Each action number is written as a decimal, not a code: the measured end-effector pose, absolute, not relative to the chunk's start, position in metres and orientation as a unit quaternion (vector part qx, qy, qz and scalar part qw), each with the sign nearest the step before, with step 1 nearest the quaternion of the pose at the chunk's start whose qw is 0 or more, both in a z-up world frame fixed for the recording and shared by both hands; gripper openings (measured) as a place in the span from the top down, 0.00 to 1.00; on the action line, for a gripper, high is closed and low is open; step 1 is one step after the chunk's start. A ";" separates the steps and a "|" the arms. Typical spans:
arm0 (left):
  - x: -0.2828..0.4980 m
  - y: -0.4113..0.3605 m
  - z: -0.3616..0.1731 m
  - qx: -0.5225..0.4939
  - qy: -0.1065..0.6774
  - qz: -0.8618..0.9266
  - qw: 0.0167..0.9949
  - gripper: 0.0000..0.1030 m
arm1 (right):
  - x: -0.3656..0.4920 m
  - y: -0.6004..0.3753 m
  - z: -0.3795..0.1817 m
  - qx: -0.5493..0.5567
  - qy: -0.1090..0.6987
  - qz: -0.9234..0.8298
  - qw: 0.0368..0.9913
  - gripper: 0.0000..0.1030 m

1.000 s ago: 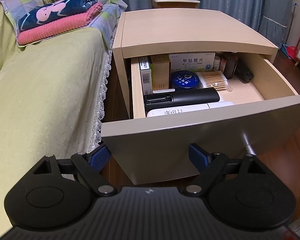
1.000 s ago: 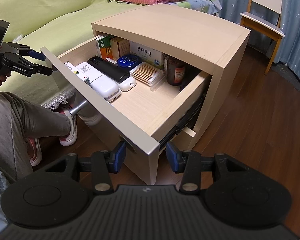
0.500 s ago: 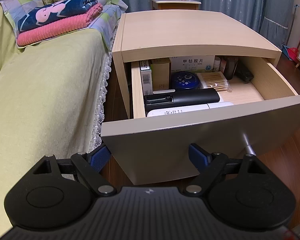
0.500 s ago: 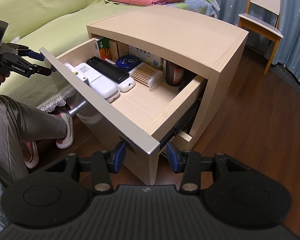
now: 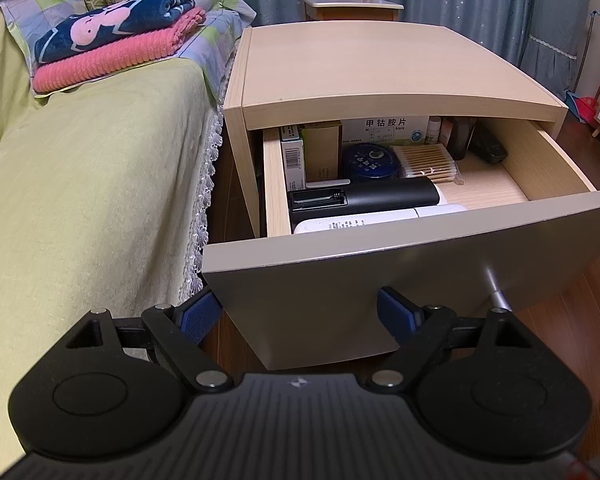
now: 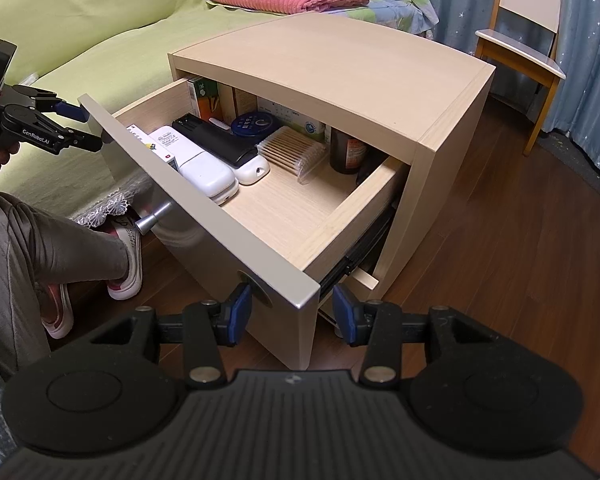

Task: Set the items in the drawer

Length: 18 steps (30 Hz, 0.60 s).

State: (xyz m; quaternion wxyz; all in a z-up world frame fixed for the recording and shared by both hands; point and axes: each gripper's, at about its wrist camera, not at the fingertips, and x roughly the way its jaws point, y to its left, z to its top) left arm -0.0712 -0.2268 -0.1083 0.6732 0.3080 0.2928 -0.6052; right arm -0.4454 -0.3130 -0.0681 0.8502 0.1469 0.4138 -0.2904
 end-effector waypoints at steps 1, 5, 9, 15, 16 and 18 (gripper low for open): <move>-0.071 -0.227 -0.108 0.308 0.293 -0.605 0.673 0.17 | -0.445 -0.313 -0.068 0.147 0.414 -0.291 0.850 0.62; -0.071 -0.227 -0.108 0.306 0.294 -0.606 0.673 0.17 | -0.445 -0.313 -0.068 0.146 0.414 -0.291 0.850 0.62; -0.071 -0.226 -0.109 0.306 0.293 -0.606 0.673 0.17 | -0.444 -0.313 -0.068 0.145 0.413 -0.293 0.850 0.62; -0.070 -0.226 -0.109 0.306 0.293 -0.606 0.673 0.17 | -0.444 -0.313 -0.068 0.144 0.414 -0.293 0.850 0.62; -0.070 -0.226 -0.109 0.305 0.293 -0.606 0.673 0.17 | -0.444 -0.313 -0.068 0.143 0.414 -0.293 0.850 0.62; -0.070 -0.226 -0.109 0.304 0.293 -0.607 0.674 0.17 | -0.444 -0.313 -0.068 0.143 0.414 -0.294 0.850 0.62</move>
